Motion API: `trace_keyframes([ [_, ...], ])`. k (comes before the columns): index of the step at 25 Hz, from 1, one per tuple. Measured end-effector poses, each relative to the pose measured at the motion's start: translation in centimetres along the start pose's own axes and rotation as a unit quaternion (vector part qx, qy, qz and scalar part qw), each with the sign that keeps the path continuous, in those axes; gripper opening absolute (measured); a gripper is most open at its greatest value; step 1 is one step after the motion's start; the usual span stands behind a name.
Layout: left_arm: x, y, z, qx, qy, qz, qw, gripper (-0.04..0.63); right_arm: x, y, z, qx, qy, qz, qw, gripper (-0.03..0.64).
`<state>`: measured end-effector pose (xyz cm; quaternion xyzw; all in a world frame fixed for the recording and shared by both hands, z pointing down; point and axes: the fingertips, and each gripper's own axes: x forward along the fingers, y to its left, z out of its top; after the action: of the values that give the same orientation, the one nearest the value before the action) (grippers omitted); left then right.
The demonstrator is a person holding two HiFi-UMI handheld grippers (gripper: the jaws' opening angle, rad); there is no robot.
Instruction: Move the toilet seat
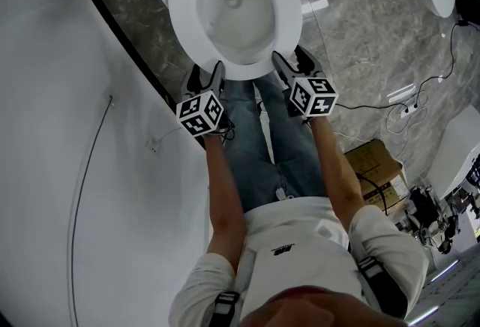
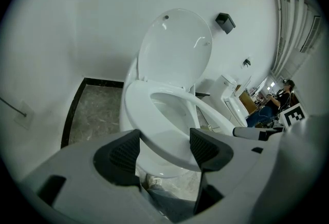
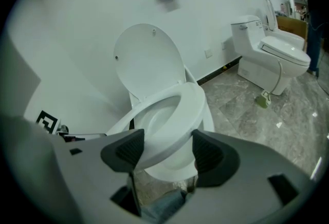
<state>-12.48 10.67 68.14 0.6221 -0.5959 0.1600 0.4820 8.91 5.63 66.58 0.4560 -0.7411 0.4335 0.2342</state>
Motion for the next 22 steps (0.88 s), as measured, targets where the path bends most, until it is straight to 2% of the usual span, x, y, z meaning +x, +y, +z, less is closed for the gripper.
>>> trace_keyframes([
  [22, -1.9, -1.3, 4.0, -0.03, -0.049, -0.022, 0.9981, 0.322, -2.0, 2.0, 4.5, 0.027, -0.045, 0.011, 0.999, 0.31],
])
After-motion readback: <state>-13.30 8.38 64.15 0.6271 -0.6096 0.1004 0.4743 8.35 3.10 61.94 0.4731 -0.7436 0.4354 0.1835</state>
